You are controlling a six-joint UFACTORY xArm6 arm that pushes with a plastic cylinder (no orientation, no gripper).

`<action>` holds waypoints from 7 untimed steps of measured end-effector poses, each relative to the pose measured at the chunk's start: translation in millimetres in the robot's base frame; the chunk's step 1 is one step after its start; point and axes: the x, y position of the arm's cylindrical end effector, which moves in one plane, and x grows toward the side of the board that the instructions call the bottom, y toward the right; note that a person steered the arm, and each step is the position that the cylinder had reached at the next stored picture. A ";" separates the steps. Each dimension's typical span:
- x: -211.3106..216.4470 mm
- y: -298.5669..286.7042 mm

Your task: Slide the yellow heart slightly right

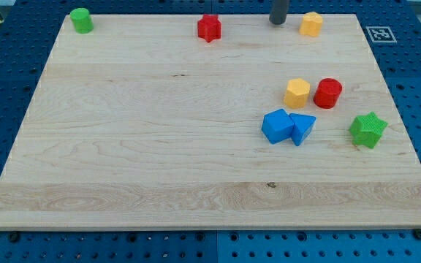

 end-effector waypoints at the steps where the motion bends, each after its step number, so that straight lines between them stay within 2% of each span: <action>1: 6.8 14.7; 3: 15.5 52.2; 7: 23.8 57.6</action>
